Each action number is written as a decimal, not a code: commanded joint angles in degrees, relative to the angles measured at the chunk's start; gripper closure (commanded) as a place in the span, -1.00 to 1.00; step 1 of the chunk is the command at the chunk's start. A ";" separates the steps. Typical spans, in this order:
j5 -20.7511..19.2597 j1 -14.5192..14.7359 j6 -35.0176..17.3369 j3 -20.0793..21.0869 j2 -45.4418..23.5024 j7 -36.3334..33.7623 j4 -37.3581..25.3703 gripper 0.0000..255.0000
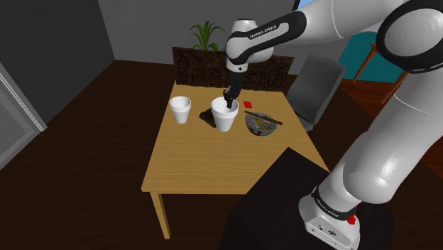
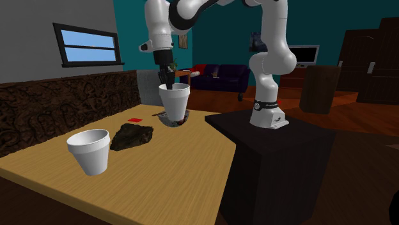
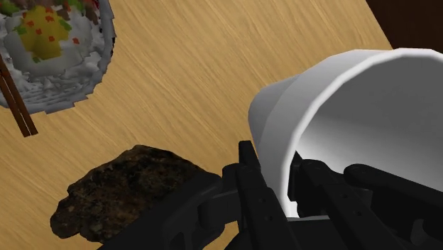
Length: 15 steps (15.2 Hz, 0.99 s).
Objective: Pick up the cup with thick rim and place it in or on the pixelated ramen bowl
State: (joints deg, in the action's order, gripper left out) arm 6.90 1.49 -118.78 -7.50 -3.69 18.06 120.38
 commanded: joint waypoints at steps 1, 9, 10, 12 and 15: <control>-0.20 0.02 1.53 -0.01 0.69 -0.27 -0.85 1.00; -1.45 -4.17 4.74 -4.02 2.68 7.07 -1.40 1.00; -1.62 -4.88 5.14 -4.70 2.75 8.34 -1.62 1.00; -1.94 -6.27 5.96 -6.07 2.72 10.91 -2.27 1.00; -2.31 -8.37 7.25 -8.10 2.25 14.81 -3.72 1.00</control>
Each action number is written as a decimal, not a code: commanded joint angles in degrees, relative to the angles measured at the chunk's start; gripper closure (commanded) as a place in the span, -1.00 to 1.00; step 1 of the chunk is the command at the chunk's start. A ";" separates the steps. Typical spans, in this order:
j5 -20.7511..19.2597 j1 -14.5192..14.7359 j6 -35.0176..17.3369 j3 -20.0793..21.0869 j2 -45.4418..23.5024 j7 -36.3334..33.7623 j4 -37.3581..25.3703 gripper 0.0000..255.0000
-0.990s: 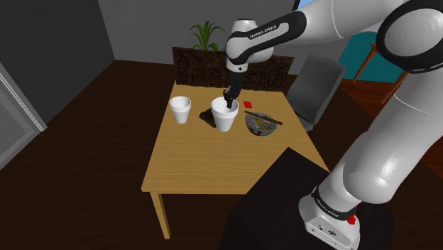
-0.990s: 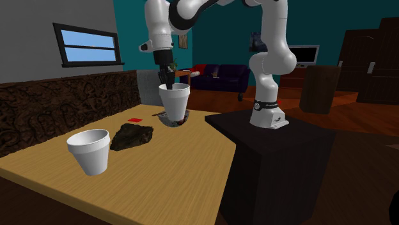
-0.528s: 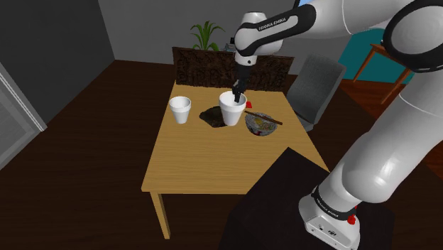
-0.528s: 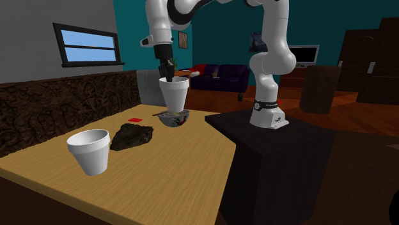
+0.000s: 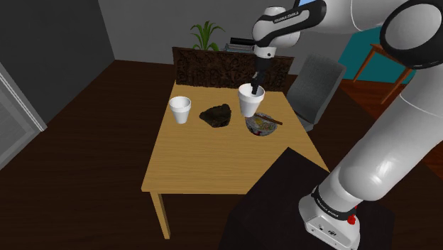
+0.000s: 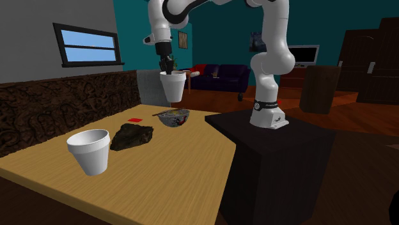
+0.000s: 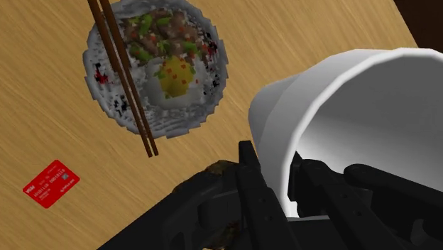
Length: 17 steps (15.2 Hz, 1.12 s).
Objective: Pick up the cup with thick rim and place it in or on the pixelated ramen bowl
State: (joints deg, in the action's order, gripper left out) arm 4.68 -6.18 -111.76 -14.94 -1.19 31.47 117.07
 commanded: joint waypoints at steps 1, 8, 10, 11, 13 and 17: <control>-0.16 -1.40 0.69 -1.34 -0.52 2.71 -1.03 1.00; -0.01 -6.49 4.15 -5.82 -4.05 12.11 -7.22 1.00; 0.28 -7.94 5.19 -6.90 -5.48 14.66 -9.44 1.00; 0.38 -7.96 4.47 -6.88 -5.69 14.75 -8.91 1.00; 0.60 -7.98 3.04 -6.86 -6.15 14.94 -7.89 1.00; 1.11 -8.06 0.20 -6.79 -7.21 15.38 -6.02 1.00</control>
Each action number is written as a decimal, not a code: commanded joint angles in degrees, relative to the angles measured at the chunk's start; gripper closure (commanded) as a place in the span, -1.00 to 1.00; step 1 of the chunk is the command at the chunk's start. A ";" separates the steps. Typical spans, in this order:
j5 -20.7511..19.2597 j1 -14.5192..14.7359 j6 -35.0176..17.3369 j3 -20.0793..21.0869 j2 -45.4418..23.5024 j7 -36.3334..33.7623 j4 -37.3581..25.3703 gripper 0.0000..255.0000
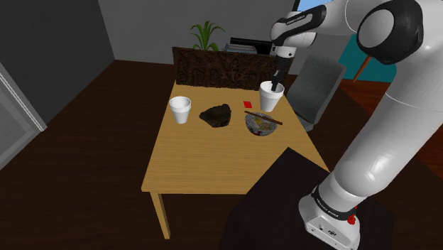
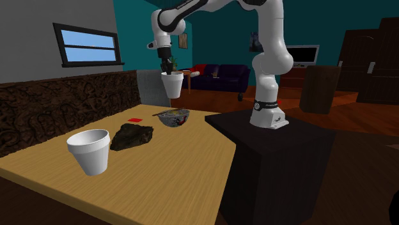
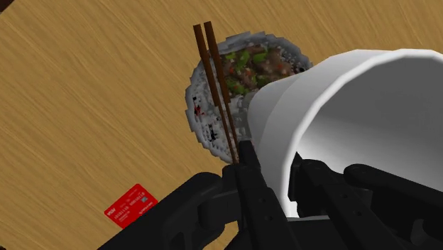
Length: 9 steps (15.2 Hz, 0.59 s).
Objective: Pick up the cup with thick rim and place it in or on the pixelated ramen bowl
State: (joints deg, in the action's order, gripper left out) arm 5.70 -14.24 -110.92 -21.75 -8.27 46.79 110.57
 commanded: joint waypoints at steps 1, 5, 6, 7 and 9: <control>0.23 -0.01 -1.35 0.05 -0.42 0.18 0.92 1.00; 0.87 -0.12 -4.13 0.16 -1.71 0.69 2.54 1.00; 1.04 -0.15 -4.82 0.19 -2.06 0.83 2.91 1.00; 1.22 -0.18 -5.51 0.23 -2.42 0.98 3.27 1.00; 1.61 -0.25 -6.87 0.31 -3.17 1.27 3.95 1.00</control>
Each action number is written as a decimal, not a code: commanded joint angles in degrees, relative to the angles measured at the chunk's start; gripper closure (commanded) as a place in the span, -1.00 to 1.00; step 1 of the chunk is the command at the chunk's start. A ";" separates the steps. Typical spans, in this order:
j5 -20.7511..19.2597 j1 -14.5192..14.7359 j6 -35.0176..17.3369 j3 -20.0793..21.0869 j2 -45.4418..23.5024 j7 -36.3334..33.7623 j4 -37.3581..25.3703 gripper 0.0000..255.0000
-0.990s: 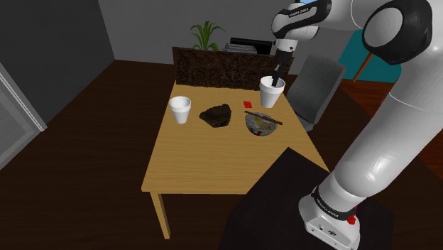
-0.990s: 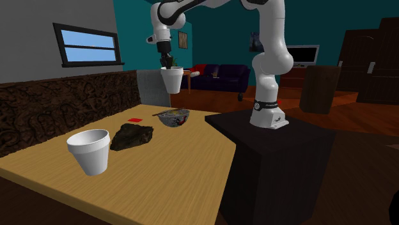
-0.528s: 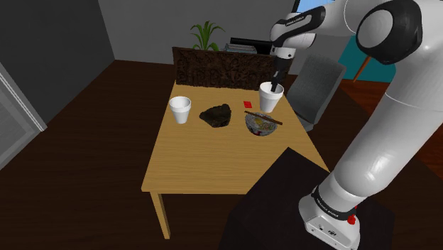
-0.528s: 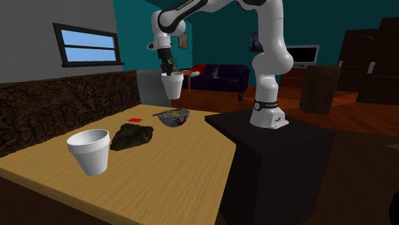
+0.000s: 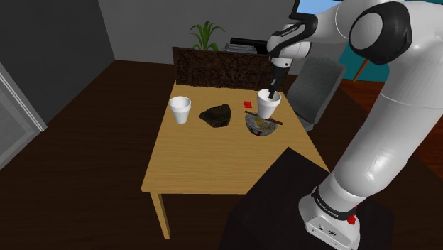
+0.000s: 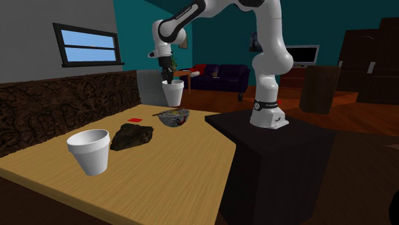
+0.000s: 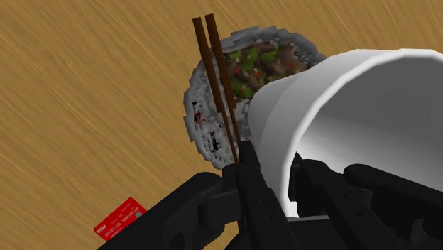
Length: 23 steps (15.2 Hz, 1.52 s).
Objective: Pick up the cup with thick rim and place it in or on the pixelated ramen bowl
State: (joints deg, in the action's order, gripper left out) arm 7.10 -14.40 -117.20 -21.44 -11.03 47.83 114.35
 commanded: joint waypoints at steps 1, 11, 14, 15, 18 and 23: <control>0.41 -0.13 -1.27 0.05 -0.81 0.39 0.49 1.00; 1.25 -0.31 -3.89 0.28 -2.44 1.03 1.62 1.00; 1.25 -0.31 -3.89 0.28 -2.44 1.03 1.62 -1.00; 1.26 -0.31 -3.88 0.28 -2.45 1.04 1.61 -1.00; 1.25 -0.31 -3.89 0.28 -2.44 1.03 1.62 -1.00; -0.23 -0.25 2.90 -0.22 0.11 0.04 -2.84 -1.00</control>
State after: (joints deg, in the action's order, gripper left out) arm 6.95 -14.64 -115.17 -21.64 -10.97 47.98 112.26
